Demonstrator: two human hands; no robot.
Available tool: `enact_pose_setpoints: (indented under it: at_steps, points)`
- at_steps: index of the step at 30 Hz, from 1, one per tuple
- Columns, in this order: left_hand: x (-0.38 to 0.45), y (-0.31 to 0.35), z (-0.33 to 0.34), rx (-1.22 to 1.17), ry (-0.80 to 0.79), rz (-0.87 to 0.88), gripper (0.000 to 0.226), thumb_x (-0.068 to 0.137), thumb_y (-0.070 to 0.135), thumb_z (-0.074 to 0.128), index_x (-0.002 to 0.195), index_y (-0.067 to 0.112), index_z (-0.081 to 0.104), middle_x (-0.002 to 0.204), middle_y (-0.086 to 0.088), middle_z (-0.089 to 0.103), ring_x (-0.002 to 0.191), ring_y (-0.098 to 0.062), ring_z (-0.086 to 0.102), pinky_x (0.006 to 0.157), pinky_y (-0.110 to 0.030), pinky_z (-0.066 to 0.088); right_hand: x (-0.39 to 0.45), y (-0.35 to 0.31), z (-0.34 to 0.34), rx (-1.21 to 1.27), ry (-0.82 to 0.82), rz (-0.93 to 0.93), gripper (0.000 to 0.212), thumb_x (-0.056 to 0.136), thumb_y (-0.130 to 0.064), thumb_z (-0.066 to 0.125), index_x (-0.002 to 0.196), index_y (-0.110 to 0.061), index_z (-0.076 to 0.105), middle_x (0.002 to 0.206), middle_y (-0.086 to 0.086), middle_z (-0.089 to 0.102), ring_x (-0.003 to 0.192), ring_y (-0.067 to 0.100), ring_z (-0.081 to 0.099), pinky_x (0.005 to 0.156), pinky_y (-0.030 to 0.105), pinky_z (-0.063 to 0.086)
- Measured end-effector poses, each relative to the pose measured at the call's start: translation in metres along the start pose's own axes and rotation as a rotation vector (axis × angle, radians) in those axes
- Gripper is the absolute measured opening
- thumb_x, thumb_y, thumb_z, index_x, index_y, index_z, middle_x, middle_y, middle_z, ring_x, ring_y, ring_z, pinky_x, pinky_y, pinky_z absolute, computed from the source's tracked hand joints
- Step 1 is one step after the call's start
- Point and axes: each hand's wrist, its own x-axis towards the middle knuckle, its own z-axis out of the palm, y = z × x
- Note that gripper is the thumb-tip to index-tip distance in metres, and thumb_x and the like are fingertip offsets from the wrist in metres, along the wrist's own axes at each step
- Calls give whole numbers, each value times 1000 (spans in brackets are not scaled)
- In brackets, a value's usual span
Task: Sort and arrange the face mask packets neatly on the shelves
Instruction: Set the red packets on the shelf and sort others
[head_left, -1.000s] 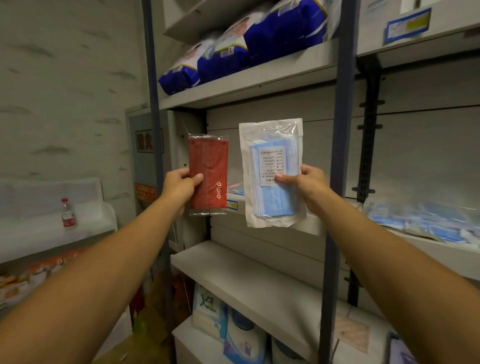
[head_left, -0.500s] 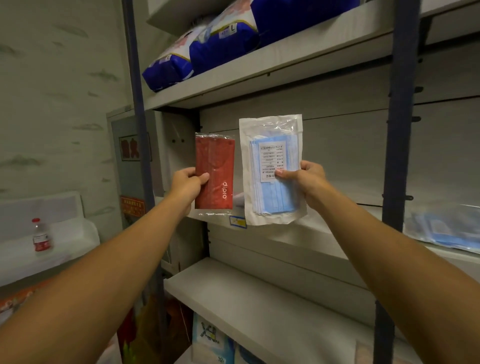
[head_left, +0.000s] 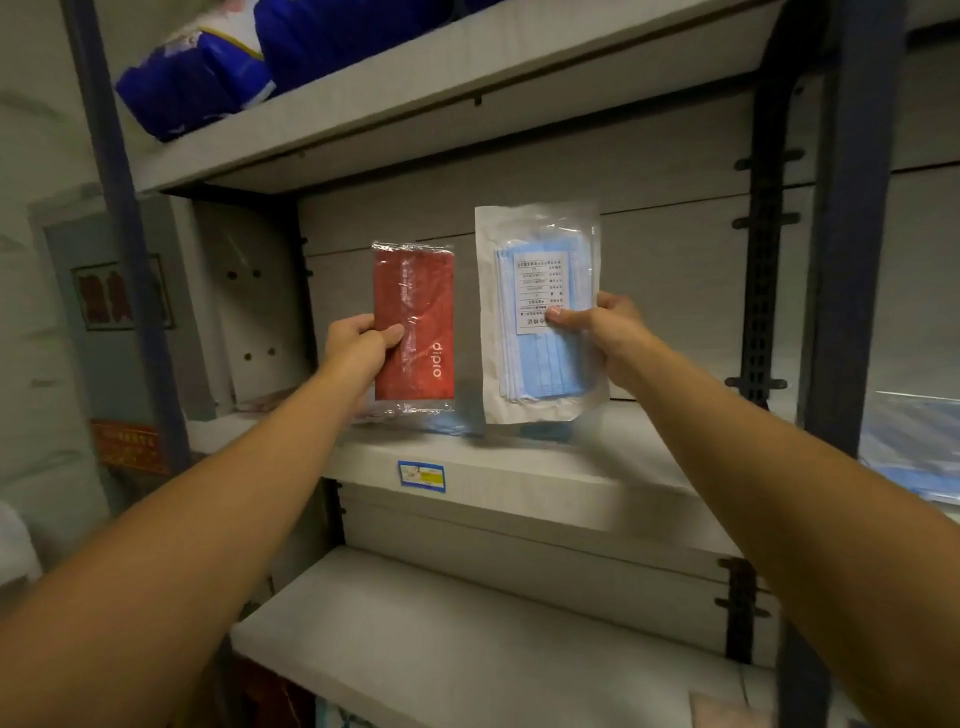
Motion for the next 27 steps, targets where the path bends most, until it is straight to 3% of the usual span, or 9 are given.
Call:
enact_pose_setpoints:
  at_steps: [2, 5, 8, 15, 22, 27]
  points:
    - [12, -8, 7, -19, -18, -5, 12, 97, 6, 63, 104, 14, 69, 93, -6, 75, 79, -19, 73, 65, -30, 61, 6, 3, -5, -27, 62, 9, 44, 75, -13, 88, 111, -10, 64, 98, 4, 77, 76, 16, 76, 57, 29, 59]
    - [25, -22, 17, -85, -80, -20, 12, 97, 3, 62, 95, 14, 68, 86, -6, 73, 72, -16, 70, 51, -22, 56, 10, 7, -10, -97, 139, 33, 48, 71, -19, 91, 111, -10, 66, 99, 5, 77, 82, 22, 76, 66, 37, 62]
    - [40, -37, 25, -111, -150, -33, 12, 96, 2, 63, 104, 7, 69, 86, -7, 73, 70, -16, 71, 55, -25, 57, 7, 8, -16, -169, 220, 25, 40, 73, -23, 89, 105, -11, 68, 95, 4, 77, 83, 23, 75, 65, 38, 60]
    - [70, -50, 53, -188, -282, -34, 12, 94, -1, 64, 93, 10, 68, 81, -5, 71, 58, -9, 68, 50, -19, 54, -3, 5, -31, -255, 363, 38, 38, 78, -25, 85, 108, -13, 66, 97, 5, 75, 88, 26, 73, 66, 40, 58]
    - [84, -76, 87, -247, -390, -58, 13, 92, 2, 66, 89, 13, 70, 82, -6, 74, 70, -18, 70, 58, -24, 55, -9, 28, -56, -283, 482, 136, 35, 78, -20, 85, 104, -2, 68, 95, 15, 76, 81, 29, 75, 70, 42, 62]
    - [90, -79, 109, -267, -416, -60, 10, 94, 3, 66, 93, 12, 70, 81, -6, 73, 70, -20, 70, 60, -26, 56, -12, 44, -89, -330, 551, 277, 34, 83, -23, 82, 107, -5, 66, 101, 17, 75, 93, 36, 73, 90, 55, 57]
